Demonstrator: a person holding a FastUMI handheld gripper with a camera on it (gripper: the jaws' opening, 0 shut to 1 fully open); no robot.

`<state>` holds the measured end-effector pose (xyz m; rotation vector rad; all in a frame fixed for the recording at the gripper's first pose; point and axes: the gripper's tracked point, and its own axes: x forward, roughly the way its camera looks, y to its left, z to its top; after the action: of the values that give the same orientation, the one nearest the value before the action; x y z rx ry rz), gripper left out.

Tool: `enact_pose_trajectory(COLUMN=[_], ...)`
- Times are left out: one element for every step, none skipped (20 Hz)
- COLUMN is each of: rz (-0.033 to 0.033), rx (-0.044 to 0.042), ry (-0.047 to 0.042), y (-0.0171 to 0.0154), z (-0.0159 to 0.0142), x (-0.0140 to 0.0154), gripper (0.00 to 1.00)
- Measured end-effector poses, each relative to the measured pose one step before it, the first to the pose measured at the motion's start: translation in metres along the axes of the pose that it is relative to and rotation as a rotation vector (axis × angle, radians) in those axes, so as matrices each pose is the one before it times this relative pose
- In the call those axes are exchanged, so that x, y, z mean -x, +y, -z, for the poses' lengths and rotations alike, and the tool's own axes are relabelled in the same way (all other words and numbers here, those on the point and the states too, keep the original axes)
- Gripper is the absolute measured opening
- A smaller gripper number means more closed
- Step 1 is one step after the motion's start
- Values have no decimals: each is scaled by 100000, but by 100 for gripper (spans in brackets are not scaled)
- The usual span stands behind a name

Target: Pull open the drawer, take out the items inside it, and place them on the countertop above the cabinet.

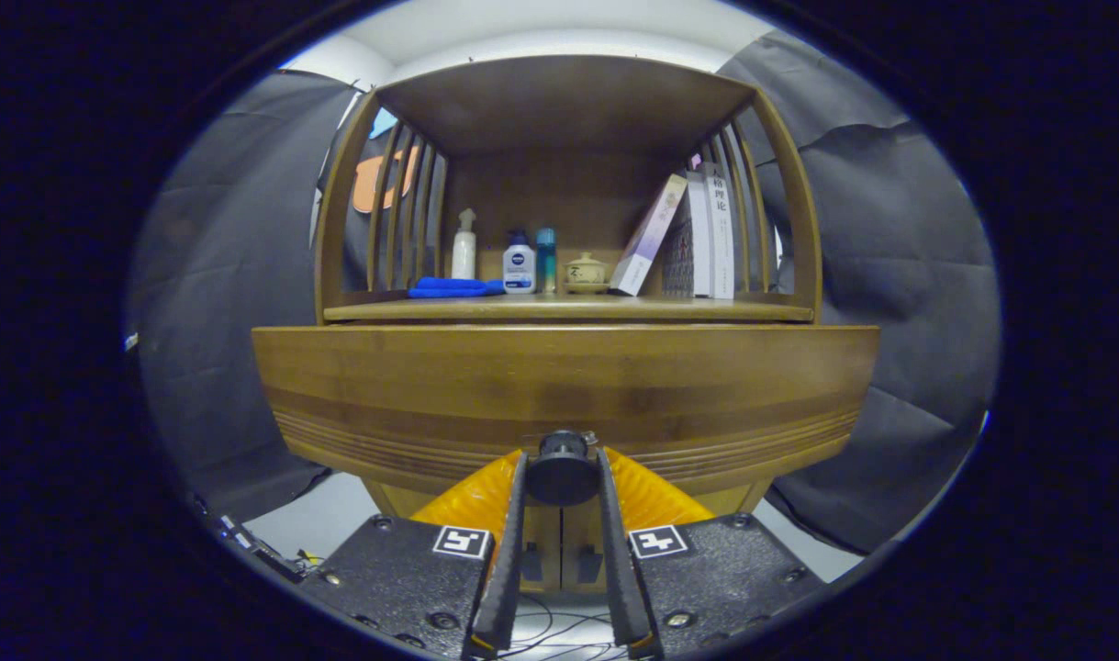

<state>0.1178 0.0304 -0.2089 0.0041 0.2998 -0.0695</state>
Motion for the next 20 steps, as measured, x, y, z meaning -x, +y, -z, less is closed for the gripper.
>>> enact_pose_trajectory(rz=[-7,118,-110,-244,-153,-92,-44,-62,3,-29,-201,-376,-227,-238,-487,-650,-258,-903,-704,-460], rx=[-347,626,-33,-121,108,366,-528,510,69,96,148,-135,-517,-680,-672,838,731,-5,-432,437], ry=[205,-107,-182,-21,165,162,57,94,-307,78,224,470,671,1070,305,-773,863,-126,406,356], y=[21,46,-23,14,3,-23,-36,3,3,48,-20,26,63,14,149,231,81,204,161,75], z=[80,103,65,182,75,114,93,150,107,140,148,220,246,331,307,-46,148,139,191,58], x=[457,439,413,505,402,405,563,477,431,389,407,464,402,458,422,504,219,414,364,366], gripper=[42,42,42,42,42,42,42,42,42,42,42,42,42,42,42,42,42,42,42,42])
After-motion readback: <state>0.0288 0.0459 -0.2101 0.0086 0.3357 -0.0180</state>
